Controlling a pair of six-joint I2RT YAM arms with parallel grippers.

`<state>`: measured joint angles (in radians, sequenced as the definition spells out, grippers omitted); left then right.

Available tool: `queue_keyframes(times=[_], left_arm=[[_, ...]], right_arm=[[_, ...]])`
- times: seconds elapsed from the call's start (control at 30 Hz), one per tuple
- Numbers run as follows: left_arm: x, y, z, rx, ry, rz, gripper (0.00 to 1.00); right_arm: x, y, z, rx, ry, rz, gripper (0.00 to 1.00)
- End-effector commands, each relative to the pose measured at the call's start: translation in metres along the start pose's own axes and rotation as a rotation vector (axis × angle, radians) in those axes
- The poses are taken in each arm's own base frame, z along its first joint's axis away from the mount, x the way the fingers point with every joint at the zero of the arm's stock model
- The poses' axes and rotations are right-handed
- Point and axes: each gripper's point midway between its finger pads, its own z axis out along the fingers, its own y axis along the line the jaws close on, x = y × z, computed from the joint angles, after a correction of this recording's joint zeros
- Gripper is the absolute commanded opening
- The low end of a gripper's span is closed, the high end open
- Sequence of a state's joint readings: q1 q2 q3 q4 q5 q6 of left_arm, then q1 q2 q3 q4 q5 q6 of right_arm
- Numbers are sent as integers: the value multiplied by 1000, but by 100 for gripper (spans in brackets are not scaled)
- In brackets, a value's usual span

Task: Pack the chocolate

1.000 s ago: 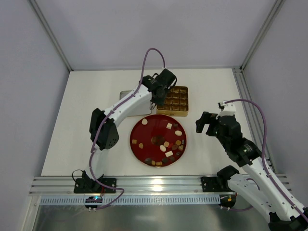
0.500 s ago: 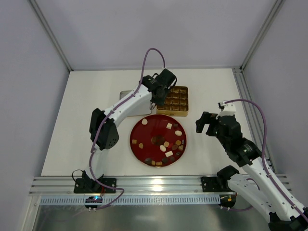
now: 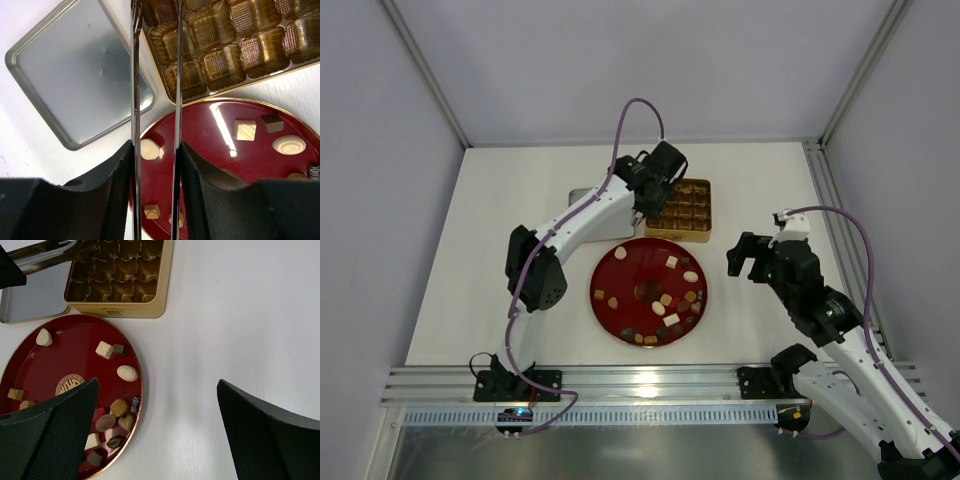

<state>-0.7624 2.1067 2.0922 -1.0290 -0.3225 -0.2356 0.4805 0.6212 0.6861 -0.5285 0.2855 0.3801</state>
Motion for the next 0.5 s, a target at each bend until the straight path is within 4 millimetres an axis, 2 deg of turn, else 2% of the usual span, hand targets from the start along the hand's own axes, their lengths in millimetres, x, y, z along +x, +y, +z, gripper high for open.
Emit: queue_keyframes(times=[0.0, 0.27, 0.37, 0.4, 0.43, 0.47], left_arm=[[-36, 14, -39, 8, -141, -37, 40], [-44, 16, -67, 47, -188, -71, 40], [-38, 17, -82, 68, -186, -93, 40], [-30, 18, -81, 69, -166, -97, 40], [-29, 20, -93, 81, -186, -122, 40], [-25, 20, -97, 91, -182, -130, 40]], right_arm=[[-7, 0, -1, 4, -29, 13, 100], [-7, 0, -1, 4, -31, 12, 100], [-7, 0, -2, 4, -31, 12, 100], [-7, 0, -2, 2, -30, 12, 100], [-7, 0, -2, 1, -33, 13, 100], [-7, 0, -2, -2, -33, 13, 100]])
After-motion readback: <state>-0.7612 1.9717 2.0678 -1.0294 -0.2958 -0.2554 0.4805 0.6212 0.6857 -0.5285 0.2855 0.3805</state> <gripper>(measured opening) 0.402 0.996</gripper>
